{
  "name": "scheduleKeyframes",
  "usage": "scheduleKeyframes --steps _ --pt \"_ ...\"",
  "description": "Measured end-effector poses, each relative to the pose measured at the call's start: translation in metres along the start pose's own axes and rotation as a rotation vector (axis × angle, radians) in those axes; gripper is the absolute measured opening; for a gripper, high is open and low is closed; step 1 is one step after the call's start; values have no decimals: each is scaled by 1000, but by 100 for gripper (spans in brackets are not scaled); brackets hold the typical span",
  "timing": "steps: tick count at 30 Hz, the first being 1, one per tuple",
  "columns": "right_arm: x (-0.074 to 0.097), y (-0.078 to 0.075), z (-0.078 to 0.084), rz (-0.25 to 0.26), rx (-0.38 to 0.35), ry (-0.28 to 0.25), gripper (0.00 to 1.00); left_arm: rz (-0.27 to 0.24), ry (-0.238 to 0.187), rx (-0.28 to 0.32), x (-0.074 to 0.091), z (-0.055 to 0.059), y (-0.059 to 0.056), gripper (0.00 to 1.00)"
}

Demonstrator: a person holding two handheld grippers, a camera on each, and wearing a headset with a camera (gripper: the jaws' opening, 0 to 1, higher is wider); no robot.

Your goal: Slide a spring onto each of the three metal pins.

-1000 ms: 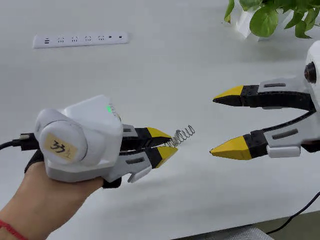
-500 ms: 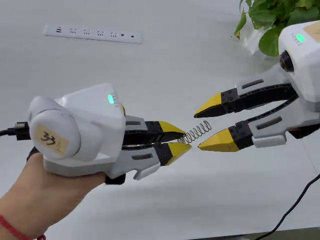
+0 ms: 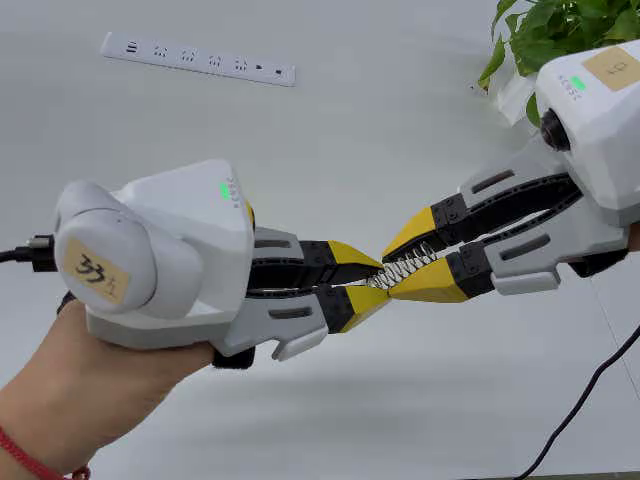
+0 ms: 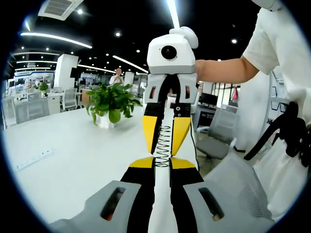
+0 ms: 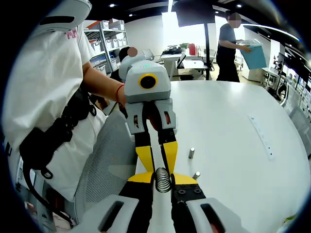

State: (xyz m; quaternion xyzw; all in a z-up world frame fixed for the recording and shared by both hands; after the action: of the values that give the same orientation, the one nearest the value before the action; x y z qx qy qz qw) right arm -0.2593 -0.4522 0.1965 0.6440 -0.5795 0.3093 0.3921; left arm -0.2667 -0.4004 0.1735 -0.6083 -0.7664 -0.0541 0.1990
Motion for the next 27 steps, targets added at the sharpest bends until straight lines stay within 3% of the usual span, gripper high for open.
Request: scheduleKeyframes --steps 16,27 --pt "-2 4 -2 -23 20 52 8 13 -4 -3 0 1 -3 7" --pt "-7 6 -1 -28 5 50 7 27 9 2 2 6 -6 8"
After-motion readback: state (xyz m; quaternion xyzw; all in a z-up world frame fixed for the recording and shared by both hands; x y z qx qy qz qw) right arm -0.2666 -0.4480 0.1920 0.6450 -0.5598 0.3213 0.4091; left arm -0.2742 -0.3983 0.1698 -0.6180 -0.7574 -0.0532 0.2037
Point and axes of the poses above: the centre of the closed fingertips' face, and the gripper's own axes: x roughly backward along the fingers, y roughly to its left, z roughly out of its underside, the point moved 4 cm from there along x, roughly backward along the fingers, and after that the axes turned 12 degrees about y, right-handed, at the moved point
